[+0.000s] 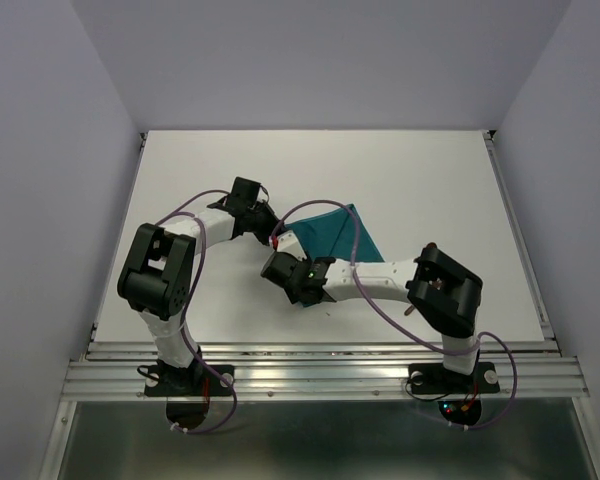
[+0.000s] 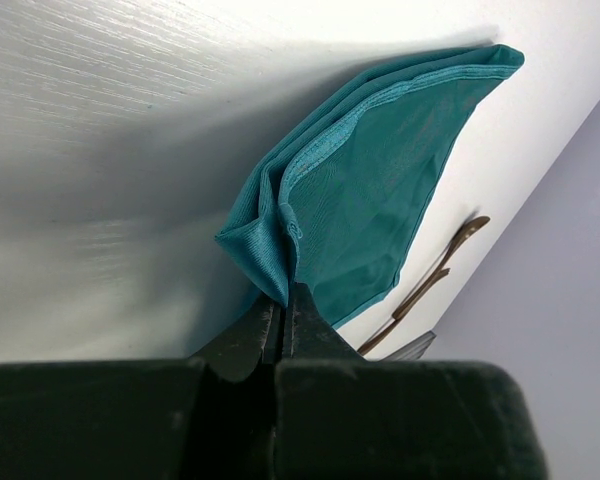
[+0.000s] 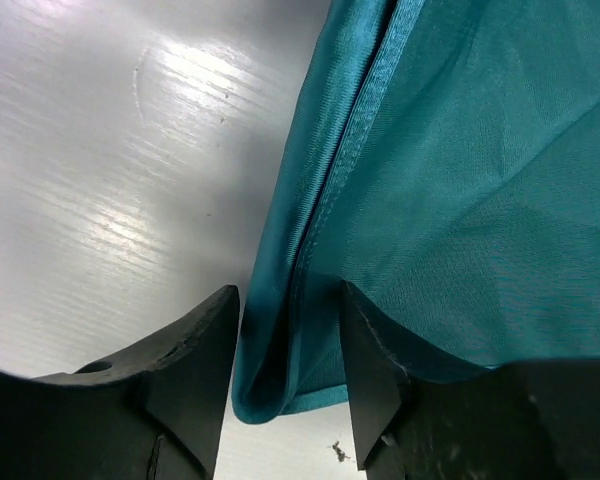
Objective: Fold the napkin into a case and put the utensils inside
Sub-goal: Pick up the upper triangle-folded napkin from the center of the board.
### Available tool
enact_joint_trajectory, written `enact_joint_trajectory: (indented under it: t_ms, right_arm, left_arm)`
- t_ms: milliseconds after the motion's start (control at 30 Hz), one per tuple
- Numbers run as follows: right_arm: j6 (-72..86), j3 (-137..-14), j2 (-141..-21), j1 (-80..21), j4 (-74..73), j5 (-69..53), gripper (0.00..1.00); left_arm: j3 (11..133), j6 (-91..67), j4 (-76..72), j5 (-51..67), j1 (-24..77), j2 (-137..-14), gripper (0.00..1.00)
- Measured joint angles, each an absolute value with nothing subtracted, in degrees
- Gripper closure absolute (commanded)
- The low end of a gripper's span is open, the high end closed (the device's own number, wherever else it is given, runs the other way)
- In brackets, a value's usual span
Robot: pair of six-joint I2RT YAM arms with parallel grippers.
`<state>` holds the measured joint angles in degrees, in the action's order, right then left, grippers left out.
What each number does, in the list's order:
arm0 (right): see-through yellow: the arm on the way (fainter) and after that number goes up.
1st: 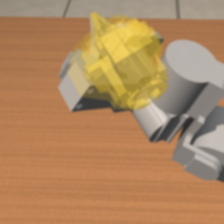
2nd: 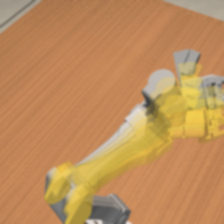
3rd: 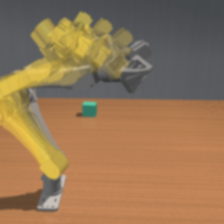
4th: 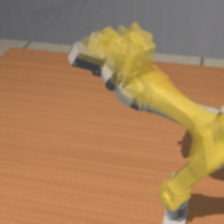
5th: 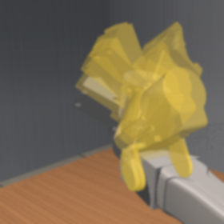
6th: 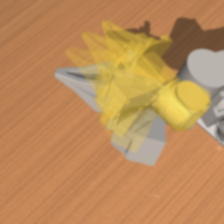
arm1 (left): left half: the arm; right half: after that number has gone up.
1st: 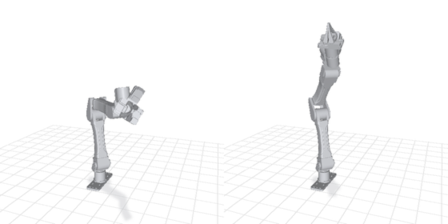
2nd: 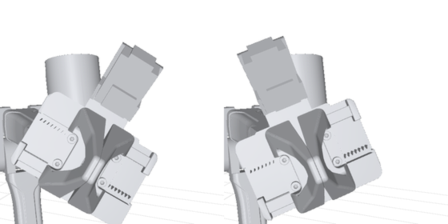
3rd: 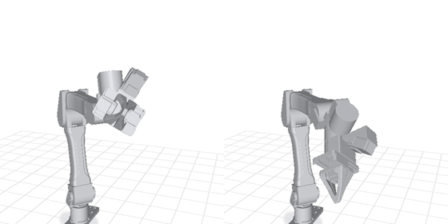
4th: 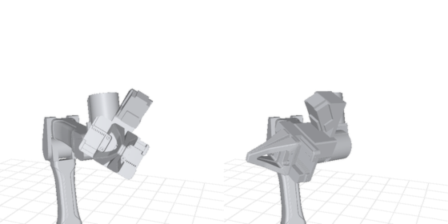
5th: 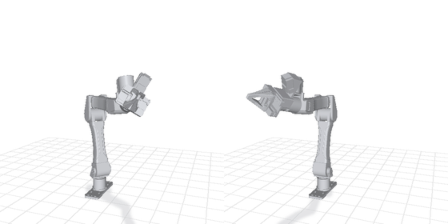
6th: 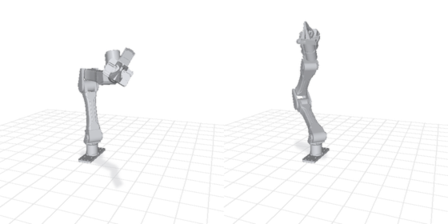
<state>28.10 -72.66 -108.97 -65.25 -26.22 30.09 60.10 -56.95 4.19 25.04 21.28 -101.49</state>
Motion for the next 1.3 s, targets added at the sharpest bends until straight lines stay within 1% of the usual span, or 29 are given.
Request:
enact_joint_trajectory:
  t_ms: [300, 400, 433, 467, 533, 633, 667, 733, 767, 900, 933, 967, 1033, 1067, 1100, 1300]
  right_arm:
    - [29.56, -73.76, -111.15, -65.87, -27.14, 34.06, 0.60]
    - [30.02, -74.32, -111.15, -66.11, -27.83, 35.35, 0.60]
    - [30.13, -74.54, -111.15, -66.15, -28.05, 35.66, 0.59]
    - [30.26, -74.67, -111.15, -66.26, -28.16, 36.10, 0.55]
    - [30.41, -74.96, -111.15, -66.37, -28.53, 36.71, 0.53]
    - [30.48, -75.35, -111.18, -66.63, -28.84, 37.39, 0.55]
    - [30.48, -75.57, -111.22, -66.74, -29.06, 37.63, 0.56]
    - [30.50, -76.12, -111.50, -66.96, -29.26, 37.98, 0.63]
    - [30.50, -76.38, -111.74, -67.13, -29.28, 38.15, 0.69]
    - [30.50, -76.90, -112.53, -67.51, -29.45, 38.22, 0.76]
    - [30.52, -77.03, -112.75, -67.55, -29.50, 38.22, 0.77]
    - [30.52, -77.21, -113.10, -67.57, -29.50, 38.22, 0.81]
    - [30.61, -77.23, -113.62, -67.57, -29.56, 38.26, 0.86]
    - [30.70, -77.23, -113.75, -67.57, -29.56, 38.33, 0.90]
    - [30.74, -77.23, -113.95, -67.57, -29.58, 38.44, 0.99]
    - [30.41, -77.36, -114.02, -67.57, -29.67, 38.61, 0.99]
  left_arm:
    - [60.12, -56.95, 4.21, 25.04, 21.28, -101.49, 1.00]
    - [60.12, -56.95, 4.21, 25.04, 21.28, -101.49, 1.00]
    - [60.10, -56.95, 4.21, 25.04, 21.28, -101.49, 1.00]
    - [60.10, -56.97, 4.21, 25.04, 21.28, -101.49, 1.00]
    - [60.10, -57.01, 4.21, 25.04, 21.28, -101.49, 1.00]
    - [60.10, -57.12, 4.19, 25.04, 21.28, -101.49, 1.00]
    - [60.10, -57.14, 4.19, 25.04, 21.28, -101.49, 1.00]
    - [60.10, -57.17, 4.16, 25.04, 21.28, -101.49, 1.00]
    - [60.10, -57.17, 4.16, 25.04, 21.28, -101.49, 1.00]
    - [60.10, -57.17, 4.14, 25.04, 21.28, -101.49, 1.00]
    - [60.10, -57.17, 4.16, 25.06, 21.30, -101.49, 1.00]
    - [60.10, -57.17, 4.16, 25.04, 21.30, -101.49, 1.00]
    - [60.10, -57.17, 4.16, 25.06, 21.32, -101.49, 1.00]
    - [60.10, -57.17, 4.19, 25.06, 21.32, -101.49, 1.00]
    - [60.10, -57.17, 4.19, 25.06, 21.32, -101.49, 1.00]
    - [60.10, -57.12, 4.10, 24.88, 21.32, -101.47, 1.00]
